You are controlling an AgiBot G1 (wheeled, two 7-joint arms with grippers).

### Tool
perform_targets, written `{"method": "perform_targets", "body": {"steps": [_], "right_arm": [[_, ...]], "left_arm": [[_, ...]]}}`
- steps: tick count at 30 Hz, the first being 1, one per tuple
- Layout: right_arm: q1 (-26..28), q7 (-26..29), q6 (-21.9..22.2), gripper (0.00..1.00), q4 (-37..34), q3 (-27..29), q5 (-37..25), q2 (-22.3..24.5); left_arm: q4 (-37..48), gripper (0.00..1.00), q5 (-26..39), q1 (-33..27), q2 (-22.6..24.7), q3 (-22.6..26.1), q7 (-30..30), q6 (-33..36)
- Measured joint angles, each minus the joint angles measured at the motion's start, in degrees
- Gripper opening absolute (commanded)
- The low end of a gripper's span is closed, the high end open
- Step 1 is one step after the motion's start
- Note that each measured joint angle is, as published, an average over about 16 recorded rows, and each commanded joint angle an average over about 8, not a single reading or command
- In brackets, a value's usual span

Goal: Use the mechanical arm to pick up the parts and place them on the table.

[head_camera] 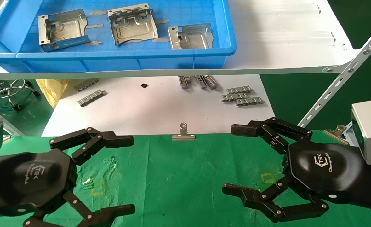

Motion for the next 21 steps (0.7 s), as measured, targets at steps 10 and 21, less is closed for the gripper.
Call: {"method": "perform_targets", "body": {"steps": [10, 21], "right_arm": [[0.0, 0.0, 0.0, 1.0, 0.0, 0.0, 0.0, 0.0], [0.0, 0.0, 0.0, 1.0, 0.0, 0.0, 0.0, 0.0]], "left_arm": [[0.0, 1.0, 0.0, 0.0, 0.0, 0.0, 0.0, 0.0], [0.0, 1.0, 0.0, 0.0, 0.0, 0.0, 0.0, 0.0]]}}
